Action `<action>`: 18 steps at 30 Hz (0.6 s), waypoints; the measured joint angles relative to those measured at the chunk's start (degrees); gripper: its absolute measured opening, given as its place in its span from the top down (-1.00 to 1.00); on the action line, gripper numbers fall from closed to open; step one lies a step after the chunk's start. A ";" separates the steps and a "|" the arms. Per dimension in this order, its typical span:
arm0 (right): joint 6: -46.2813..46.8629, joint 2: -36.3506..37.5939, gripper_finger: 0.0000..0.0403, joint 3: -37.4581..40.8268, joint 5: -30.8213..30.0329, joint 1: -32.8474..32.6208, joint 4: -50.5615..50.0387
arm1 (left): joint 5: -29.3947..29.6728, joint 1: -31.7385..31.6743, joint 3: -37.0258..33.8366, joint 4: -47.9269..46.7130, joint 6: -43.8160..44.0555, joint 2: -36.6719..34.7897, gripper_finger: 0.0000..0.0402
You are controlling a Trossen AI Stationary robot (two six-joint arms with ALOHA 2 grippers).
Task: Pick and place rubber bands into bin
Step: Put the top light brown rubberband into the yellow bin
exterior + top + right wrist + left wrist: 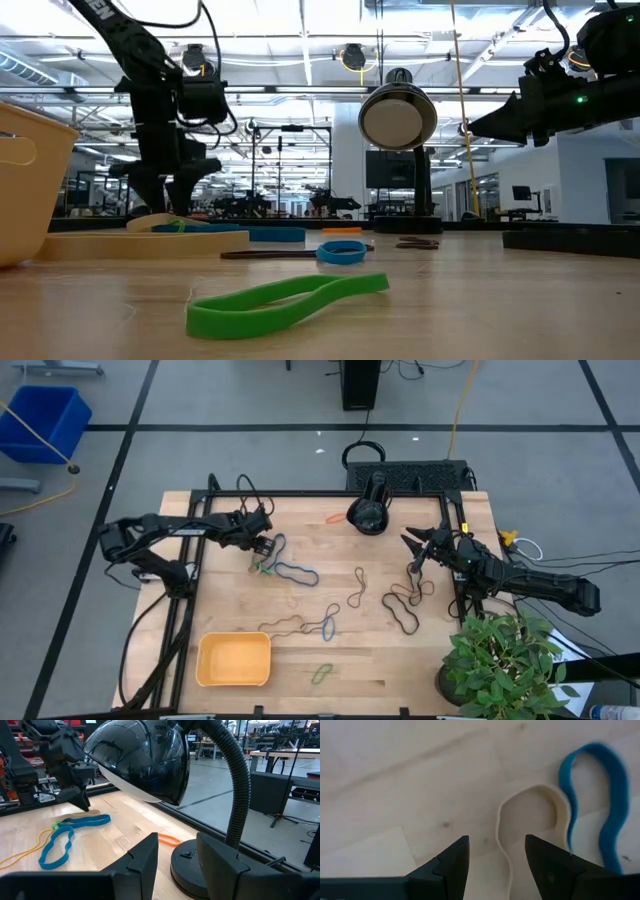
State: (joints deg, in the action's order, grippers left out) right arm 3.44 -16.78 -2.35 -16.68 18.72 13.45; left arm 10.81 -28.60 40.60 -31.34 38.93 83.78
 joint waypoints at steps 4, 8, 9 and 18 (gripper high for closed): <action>-1.95 0.00 0.35 0.00 -0.02 -0.01 0.00 | -1.34 -0.02 0.02 0.03 0.34 1.48 0.00; -3.28 -0.01 0.35 0.00 -0.01 0.00 0.00 | -1.77 -0.01 0.00 -0.12 0.65 2.75 0.01; -3.28 -0.02 0.35 0.00 -0.01 -0.01 -0.02 | -1.84 -0.01 0.02 -0.12 0.82 3.06 0.01; -3.28 0.00 0.35 0.00 -0.01 0.00 -0.02 | -3.31 0.03 0.15 -0.12 3.26 3.83 0.31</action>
State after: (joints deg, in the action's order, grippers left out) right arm 0.16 -16.78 -2.35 -16.69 18.72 13.43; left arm 7.50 -28.58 40.75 -31.46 42.19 87.61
